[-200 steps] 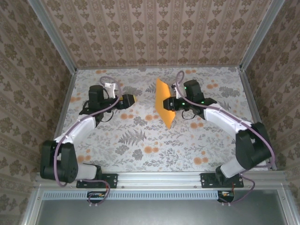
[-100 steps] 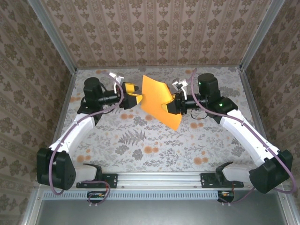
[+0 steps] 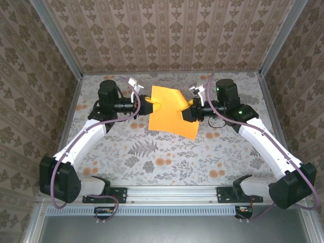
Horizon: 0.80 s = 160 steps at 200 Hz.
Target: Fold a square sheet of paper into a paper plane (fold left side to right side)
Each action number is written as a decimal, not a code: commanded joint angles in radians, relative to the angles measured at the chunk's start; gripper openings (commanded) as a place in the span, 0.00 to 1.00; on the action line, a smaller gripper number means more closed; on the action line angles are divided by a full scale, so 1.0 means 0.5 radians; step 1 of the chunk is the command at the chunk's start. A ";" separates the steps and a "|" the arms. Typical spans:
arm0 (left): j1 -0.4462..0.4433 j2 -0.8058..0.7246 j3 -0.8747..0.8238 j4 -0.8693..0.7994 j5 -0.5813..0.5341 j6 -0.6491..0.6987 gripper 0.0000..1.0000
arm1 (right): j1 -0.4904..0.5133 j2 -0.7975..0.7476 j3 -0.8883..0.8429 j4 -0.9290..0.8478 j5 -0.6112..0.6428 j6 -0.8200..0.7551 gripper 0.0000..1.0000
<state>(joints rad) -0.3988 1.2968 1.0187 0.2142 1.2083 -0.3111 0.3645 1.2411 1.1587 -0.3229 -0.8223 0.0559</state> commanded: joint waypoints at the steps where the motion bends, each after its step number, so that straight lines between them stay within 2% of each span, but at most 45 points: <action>1: -0.019 0.046 -0.052 -0.080 -0.121 0.012 0.02 | -0.068 -0.043 -0.070 -0.091 0.398 0.058 0.52; 47: -0.026 0.298 -0.151 -0.256 -0.622 -0.185 0.00 | -0.136 -0.020 -0.205 -0.148 0.990 0.189 0.84; 70: -0.028 0.494 -0.204 -0.202 -0.724 -0.334 0.00 | -0.142 0.029 -0.258 -0.171 1.212 0.297 0.86; 91: -0.026 0.668 -0.223 -0.182 -0.806 -0.428 0.00 | -0.141 0.104 -0.325 -0.132 1.211 0.453 0.86; 122: -0.026 0.933 -0.162 -0.353 -0.926 -0.456 0.00 | -0.112 0.284 -0.469 0.129 0.952 0.776 0.60; 160: -0.012 1.094 -0.118 -0.456 -1.026 -0.363 0.00 | 0.023 0.711 -0.459 0.392 0.865 1.014 0.22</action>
<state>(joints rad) -0.4110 1.8210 0.9218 0.0395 0.7399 -0.5083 0.3367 1.4940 0.9215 -0.2379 -0.3382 0.4397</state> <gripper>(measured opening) 0.047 0.305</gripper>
